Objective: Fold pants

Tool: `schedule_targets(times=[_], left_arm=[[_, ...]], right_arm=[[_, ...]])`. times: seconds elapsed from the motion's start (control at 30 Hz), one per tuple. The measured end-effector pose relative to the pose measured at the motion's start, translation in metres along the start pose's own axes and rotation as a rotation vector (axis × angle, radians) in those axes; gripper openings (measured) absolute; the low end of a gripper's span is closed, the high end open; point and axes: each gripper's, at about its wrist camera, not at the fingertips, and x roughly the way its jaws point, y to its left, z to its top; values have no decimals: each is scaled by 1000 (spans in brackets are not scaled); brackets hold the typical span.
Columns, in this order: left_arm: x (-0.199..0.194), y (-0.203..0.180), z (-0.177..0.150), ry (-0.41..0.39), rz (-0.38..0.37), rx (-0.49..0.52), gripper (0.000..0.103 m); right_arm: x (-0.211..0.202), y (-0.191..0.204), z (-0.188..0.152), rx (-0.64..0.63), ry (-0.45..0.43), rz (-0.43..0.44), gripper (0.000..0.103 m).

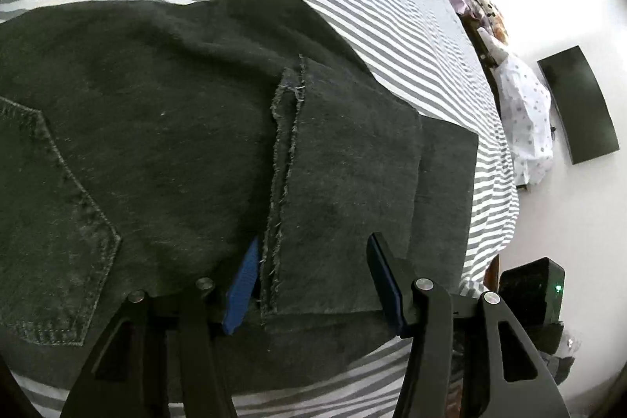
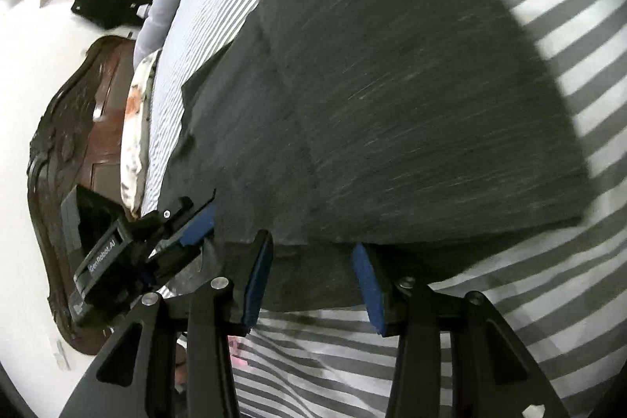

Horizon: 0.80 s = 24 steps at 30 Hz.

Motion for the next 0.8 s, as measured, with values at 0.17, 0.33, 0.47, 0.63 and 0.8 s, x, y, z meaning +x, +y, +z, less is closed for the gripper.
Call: schedule_targets(times=[0.17,0.33,0.47,0.63,0.8], left_arm=[[0,-5,-2,-4,36,15,42],[3,-8,-4,-2,106,15,14],[-1,-4,-3,0,73,-51,9],[-9,-7,-1,0,28,-99,6],[-24,-20,3,-31,-5,-102,4]], right_arm=[[-12,-7,8,31,-45,-15,41],[-26,-13,15,62,-72,-41,41],[-29,-19,14,119,-55,-24,46],[-12,-8,0,131,3,32,65],[4,1,-5,159,3,67,76]])
